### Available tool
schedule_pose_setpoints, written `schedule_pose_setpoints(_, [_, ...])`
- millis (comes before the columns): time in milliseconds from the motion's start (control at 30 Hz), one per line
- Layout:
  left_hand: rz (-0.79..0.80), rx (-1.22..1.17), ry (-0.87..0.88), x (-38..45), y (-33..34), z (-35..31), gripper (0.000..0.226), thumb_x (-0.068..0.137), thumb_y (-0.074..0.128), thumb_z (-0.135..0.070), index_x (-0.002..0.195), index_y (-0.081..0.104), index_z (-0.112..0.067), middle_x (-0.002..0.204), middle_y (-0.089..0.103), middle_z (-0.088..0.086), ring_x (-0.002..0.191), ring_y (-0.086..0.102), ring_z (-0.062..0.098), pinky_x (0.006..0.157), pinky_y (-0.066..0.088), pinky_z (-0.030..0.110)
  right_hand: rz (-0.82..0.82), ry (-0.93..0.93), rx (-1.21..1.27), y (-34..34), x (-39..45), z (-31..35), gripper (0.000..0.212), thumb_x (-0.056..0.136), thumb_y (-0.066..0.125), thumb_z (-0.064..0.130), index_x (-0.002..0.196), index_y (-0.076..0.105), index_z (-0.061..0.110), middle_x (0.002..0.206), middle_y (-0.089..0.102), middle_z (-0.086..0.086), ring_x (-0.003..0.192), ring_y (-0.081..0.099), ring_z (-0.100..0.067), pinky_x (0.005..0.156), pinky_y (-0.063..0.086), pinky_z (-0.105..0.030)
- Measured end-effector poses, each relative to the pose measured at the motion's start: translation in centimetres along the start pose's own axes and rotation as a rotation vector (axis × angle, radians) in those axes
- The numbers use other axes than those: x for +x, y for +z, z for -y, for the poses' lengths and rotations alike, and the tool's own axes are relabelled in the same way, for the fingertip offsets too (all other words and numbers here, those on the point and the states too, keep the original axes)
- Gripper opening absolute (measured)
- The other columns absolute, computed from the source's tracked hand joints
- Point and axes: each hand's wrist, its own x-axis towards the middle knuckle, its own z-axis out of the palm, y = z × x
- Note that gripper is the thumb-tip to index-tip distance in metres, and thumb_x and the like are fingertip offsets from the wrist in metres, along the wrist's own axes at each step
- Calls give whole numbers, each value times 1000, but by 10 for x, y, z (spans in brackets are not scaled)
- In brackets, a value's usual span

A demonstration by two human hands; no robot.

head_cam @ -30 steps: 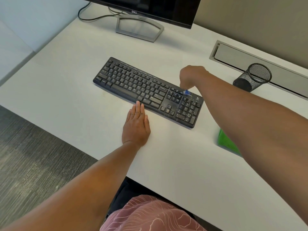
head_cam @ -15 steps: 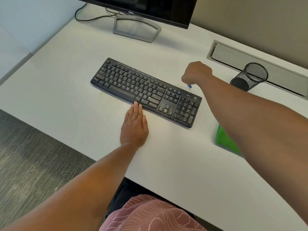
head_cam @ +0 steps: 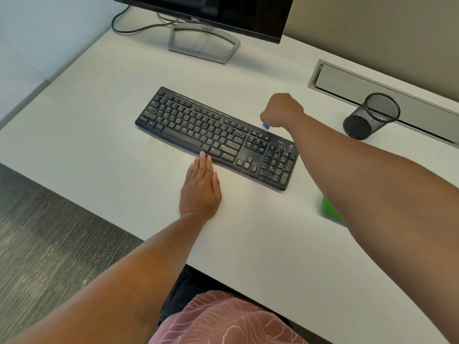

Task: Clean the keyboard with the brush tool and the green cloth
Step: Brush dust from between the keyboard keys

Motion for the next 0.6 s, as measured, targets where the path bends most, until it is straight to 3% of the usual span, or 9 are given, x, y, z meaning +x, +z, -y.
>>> schedule_pose_setpoints(133, [2,-2,-6,0,0,0,55,109,21,-29,160,16,-11,168,10,6,156,5,17,126,2,29,261,-93,-42,0,-4,6,24,90,50,10,69,60,6,74,56,-6,54,42,-15,50,30,-24])
schedule_pose_setpoints(200, [2,3,-5,0,0,1,55,109,20,-29,161,16,-11,168,10,6,156,5,17,126,1,29,198,-116,-55,-4,1,5,18,88,52,12,78,66,5,79,58,-8,61,46,-20,50,30,-25])
schedule_pose_setpoints(267, [2,3,-5,0,0,0,55,109,21,-29,160,16,-10,168,10,6,156,5,18,125,0,28,31,-125,-42,-3,8,1,16,82,49,9,69,59,8,80,55,-9,72,48,-27,50,29,-25])
schedule_pose_setpoints(333, [0,0,-4,0,0,0,55,109,20,-29,160,16,-10,168,10,7,156,5,18,125,-1,27,-33,-134,-37,4,8,-2,13,78,47,7,69,56,10,80,55,-7,80,53,-30,55,38,-26])
schedule_pose_setpoints(400, [1,-2,-3,0,0,1,56,108,17,-31,160,15,-11,168,10,6,156,4,17,125,-1,28,-4,-154,-70,11,8,-4,20,83,49,9,91,67,8,99,64,-8,94,60,-29,72,53,-33])
schedule_pose_setpoints(467, [6,-3,-6,0,0,0,55,109,17,-31,161,14,-12,169,9,6,156,4,17,125,-1,28,103,-159,-75,8,6,-4,21,87,55,11,103,68,5,106,68,-10,97,61,-26,80,54,-36])
schedule_pose_setpoints(533, [3,1,-7,0,1,0,55,109,19,-31,161,14,-12,168,8,5,156,4,17,126,0,29,251,-160,1,-6,1,1,19,91,60,14,104,69,5,95,70,-10,84,58,-22,66,47,-29])
schedule_pose_setpoints(600, [5,1,-8,0,0,1,55,109,19,-30,161,14,-12,168,8,5,156,4,17,125,0,28,245,-140,84,-17,1,5,19,90,61,14,104,69,5,88,69,-10,72,57,-19,59,43,-26])
